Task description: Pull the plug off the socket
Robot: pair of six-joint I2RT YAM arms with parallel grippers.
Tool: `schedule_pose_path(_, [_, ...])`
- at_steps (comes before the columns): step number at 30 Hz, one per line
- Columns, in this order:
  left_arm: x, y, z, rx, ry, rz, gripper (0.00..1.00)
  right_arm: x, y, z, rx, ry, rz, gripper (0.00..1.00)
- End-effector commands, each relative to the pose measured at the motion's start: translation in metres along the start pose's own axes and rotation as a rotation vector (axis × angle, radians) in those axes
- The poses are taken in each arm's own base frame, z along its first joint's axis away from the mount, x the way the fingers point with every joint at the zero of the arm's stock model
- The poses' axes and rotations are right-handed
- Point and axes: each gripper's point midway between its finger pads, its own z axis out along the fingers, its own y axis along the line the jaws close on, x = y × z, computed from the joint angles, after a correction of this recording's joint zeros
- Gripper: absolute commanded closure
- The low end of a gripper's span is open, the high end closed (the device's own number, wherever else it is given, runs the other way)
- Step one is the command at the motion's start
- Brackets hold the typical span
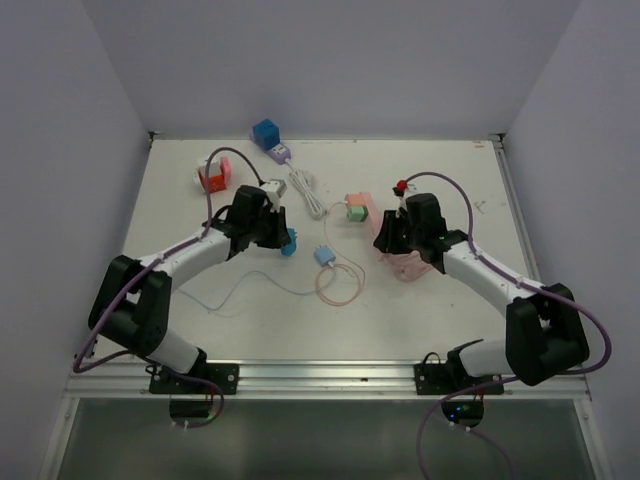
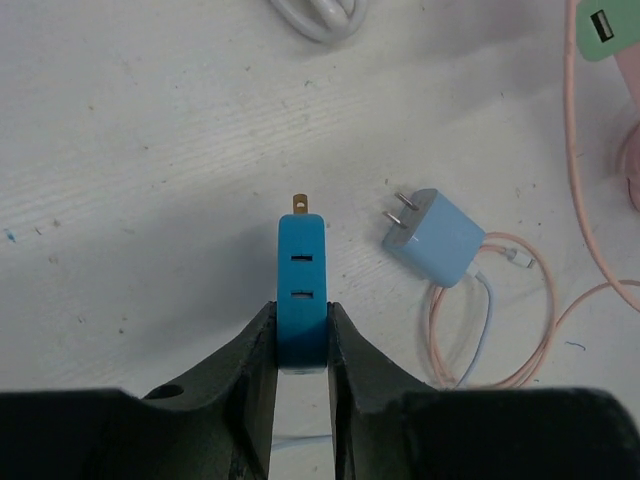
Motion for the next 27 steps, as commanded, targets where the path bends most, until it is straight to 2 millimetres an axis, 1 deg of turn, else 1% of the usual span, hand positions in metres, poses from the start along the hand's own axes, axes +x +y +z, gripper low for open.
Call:
schedule_pose_path(1, [-0.005,-0.003,0.011,0.053,-0.042,-0.095,0.71,-0.036,0.025,-0.013,-0.111,-0.129,-0.008,1.0])
schedule_pose_path(2, [-0.003,-0.002,0.013,0.052,-0.037,-0.104,0.66,-0.036,0.027,-0.013,-0.121,-0.124,-0.013,1.0])
schedule_pose_path(3, [0.0,0.0,0.014,0.05,-0.028,-0.111,0.55,-0.036,0.028,-0.014,-0.125,-0.123,-0.017,1.0])
schedule_pose_path(5, [0.003,0.002,0.015,0.05,-0.019,-0.115,0.48,-0.036,0.031,-0.015,-0.14,-0.119,-0.023,1.0])
schedule_pose_path(6, [0.004,0.002,0.014,0.055,-0.017,-0.117,0.43,-0.036,0.031,-0.015,-0.143,-0.118,-0.023,1.0])
schedule_pose_path(8, [0.004,0.002,0.013,0.053,-0.013,-0.122,0.39,-0.035,0.033,-0.015,-0.152,-0.111,-0.023,1.0])
schedule_pose_path(9, [0.004,0.003,0.012,0.052,-0.015,-0.122,0.32,-0.035,0.035,-0.016,-0.162,-0.109,-0.026,1.0])
schedule_pose_path(11, [-0.002,0.001,0.006,0.055,-0.032,-0.118,0.26,-0.034,0.036,-0.017,-0.168,-0.107,-0.027,1.0])
schedule_pose_path(12, [-0.007,0.0,0.003,0.051,-0.044,-0.111,0.19,-0.034,0.037,-0.018,-0.174,-0.107,-0.029,1.0])
schedule_pose_path(13, [-0.014,-0.003,-0.003,0.057,-0.064,-0.102,0.16,-0.033,0.037,-0.019,-0.177,-0.104,-0.03,1.0])
schedule_pose_path(15, [-0.022,-0.005,-0.01,0.063,-0.086,-0.072,0.1,-0.034,0.04,-0.022,-0.188,-0.105,-0.036,1.0])
schedule_pose_path(16, [-0.032,-0.009,-0.016,0.072,-0.112,-0.057,0.09,-0.035,0.042,-0.023,-0.196,-0.105,-0.038,1.0])
schedule_pose_path(18, [-0.04,-0.014,-0.022,0.091,-0.13,-0.023,0.06,-0.037,0.044,-0.026,-0.209,-0.106,-0.047,1.0])
schedule_pose_path(19, [-0.049,-0.019,-0.027,0.103,-0.149,-0.01,0.04,-0.036,0.046,-0.028,-0.214,-0.103,-0.05,1.0])
schedule_pose_path(21, [-0.057,-0.026,-0.033,0.127,-0.158,0.001,0.01,-0.039,0.046,-0.03,-0.213,-0.108,-0.057,1.0])
schedule_pose_path(22, [-0.065,-0.03,-0.038,0.132,-0.168,-0.002,0.01,-0.041,0.047,-0.033,-0.216,-0.117,-0.06,1.0])
schedule_pose_path(25, [-0.082,-0.04,-0.049,0.148,-0.187,-0.06,0.0,-0.044,0.048,-0.037,-0.214,-0.134,-0.062,1.0])
schedule_pose_path(27, [-0.095,-0.05,-0.057,0.168,-0.207,-0.144,0.0,-0.046,0.048,-0.038,-0.214,-0.144,-0.051,1.0])
